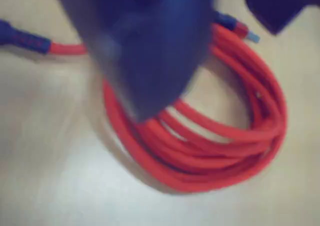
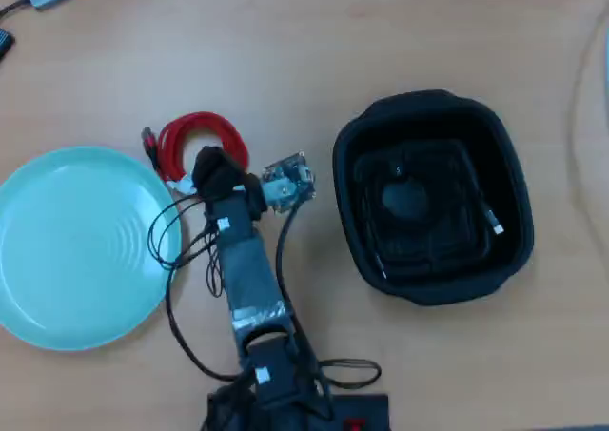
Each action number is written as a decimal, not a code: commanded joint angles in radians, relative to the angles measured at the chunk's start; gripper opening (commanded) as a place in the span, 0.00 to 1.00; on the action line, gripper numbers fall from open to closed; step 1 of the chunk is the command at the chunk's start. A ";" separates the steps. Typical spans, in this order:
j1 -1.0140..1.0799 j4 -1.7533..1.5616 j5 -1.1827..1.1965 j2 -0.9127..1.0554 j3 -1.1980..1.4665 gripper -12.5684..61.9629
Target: Put a black charging cable in a black bowl and put a red charging cable in a green bowl
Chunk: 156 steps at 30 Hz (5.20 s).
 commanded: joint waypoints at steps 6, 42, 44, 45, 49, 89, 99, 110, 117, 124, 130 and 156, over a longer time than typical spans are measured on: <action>-0.048 -0.066 -0.049 -0.112 -0.083 0.52; -0.052 0.471 0.232 -0.408 -0.522 0.53; -0.052 0.474 0.230 -0.350 -0.511 0.53; -0.052 0.480 0.230 -0.324 -0.502 0.53; -0.038 0.492 0.230 -0.299 -0.472 0.52; -0.084 0.528 0.374 -0.614 -0.713 0.08; -0.075 0.402 0.379 -0.360 -0.712 0.08; -0.021 0.397 0.379 -0.133 -0.719 0.09; -0.015 0.376 0.377 -0.017 -0.713 0.09; -0.026 0.376 0.379 0.101 -0.712 0.09; -0.028 0.379 0.377 0.129 -0.683 0.08; 0.014 0.565 0.600 -0.141 -0.327 0.10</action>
